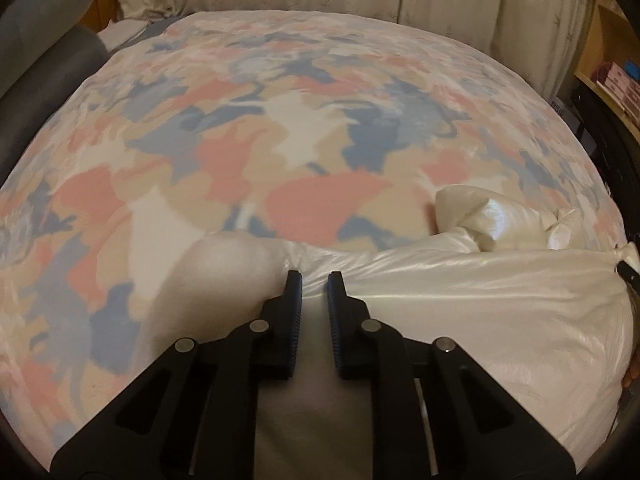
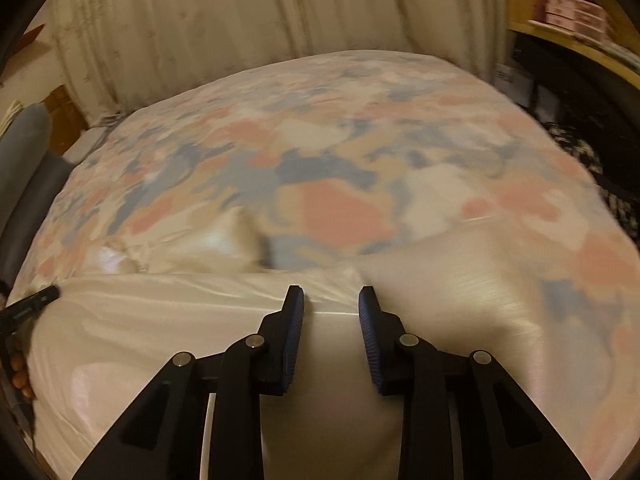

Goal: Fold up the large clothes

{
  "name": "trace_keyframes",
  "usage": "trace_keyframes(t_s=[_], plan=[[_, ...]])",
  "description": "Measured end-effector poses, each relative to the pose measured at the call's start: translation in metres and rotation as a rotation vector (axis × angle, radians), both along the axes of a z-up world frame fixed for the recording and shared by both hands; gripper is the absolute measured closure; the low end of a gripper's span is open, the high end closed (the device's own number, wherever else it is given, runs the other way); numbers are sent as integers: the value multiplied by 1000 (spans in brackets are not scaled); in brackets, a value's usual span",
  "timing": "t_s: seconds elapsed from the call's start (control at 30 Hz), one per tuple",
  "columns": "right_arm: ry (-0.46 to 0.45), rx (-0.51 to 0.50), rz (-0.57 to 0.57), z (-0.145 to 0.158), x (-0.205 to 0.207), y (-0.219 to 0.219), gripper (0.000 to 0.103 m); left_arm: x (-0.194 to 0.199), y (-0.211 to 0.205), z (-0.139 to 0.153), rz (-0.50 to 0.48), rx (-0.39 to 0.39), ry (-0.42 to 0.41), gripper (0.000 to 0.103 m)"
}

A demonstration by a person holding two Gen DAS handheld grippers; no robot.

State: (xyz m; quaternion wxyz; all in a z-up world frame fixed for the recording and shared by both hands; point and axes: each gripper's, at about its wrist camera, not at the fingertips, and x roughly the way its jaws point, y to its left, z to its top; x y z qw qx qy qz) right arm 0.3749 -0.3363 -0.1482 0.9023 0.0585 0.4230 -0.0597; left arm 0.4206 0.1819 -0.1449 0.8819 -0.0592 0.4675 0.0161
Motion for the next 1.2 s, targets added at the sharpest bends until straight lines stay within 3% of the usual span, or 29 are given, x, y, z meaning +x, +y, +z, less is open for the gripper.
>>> trace_keyframes(t_s=[0.1,0.17,0.23,0.33,0.63,0.9,1.07,1.2], plan=[[-1,-16,-67,11,-19,-20,65,-12,6,9,10,13,6,90],[-23,-26,-99,24,-37,-27,49,-22,10,19,23,32,11,86],[-47,-24,-108,36,-53,-27,44,-35,14,31,29,31,7,71],[-73,-42,-99,57,-76,-17,44,-58,19,51,55,53,-26,54],[-148,-32,-50,130,-147,35,44,-143,23,121,40,63,-117,50],[-197,-19,49,183,-216,118,44,-237,13,165,-14,-10,-159,45],[-242,12,132,204,-265,177,44,-294,7,173,-23,-67,-180,34],[-266,37,180,207,-302,221,44,-324,8,158,14,-159,-126,32]])
